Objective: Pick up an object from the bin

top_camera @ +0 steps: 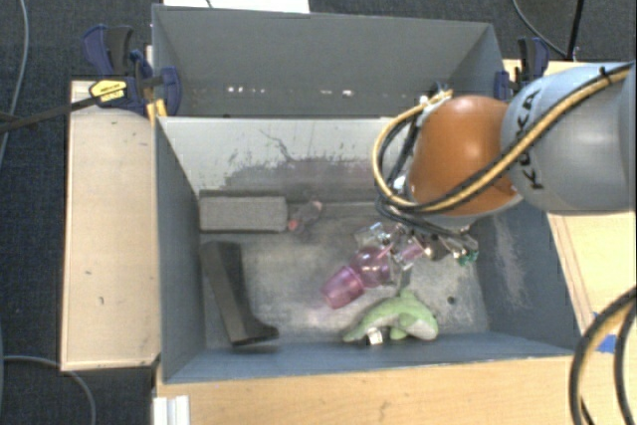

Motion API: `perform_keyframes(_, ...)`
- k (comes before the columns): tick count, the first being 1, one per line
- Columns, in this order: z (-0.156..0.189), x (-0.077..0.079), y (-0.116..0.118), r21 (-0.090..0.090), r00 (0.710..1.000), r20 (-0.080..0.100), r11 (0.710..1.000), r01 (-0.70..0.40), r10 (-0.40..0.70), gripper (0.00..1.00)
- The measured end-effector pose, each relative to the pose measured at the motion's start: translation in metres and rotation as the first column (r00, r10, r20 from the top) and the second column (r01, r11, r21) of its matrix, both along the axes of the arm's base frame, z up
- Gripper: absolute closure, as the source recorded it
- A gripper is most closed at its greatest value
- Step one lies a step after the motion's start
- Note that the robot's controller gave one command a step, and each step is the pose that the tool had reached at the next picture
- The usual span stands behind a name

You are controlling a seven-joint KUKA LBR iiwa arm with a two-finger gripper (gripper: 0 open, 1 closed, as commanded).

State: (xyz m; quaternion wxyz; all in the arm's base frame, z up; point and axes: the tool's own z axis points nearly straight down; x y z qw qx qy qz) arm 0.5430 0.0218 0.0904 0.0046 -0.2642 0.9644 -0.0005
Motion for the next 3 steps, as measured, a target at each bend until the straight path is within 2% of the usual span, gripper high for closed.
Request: perform_keyframes(3, 0.027, 0.002, 0.000, 0.001, 1.000, 0.009, 1.000, 0.000, 0.000, 1.00)
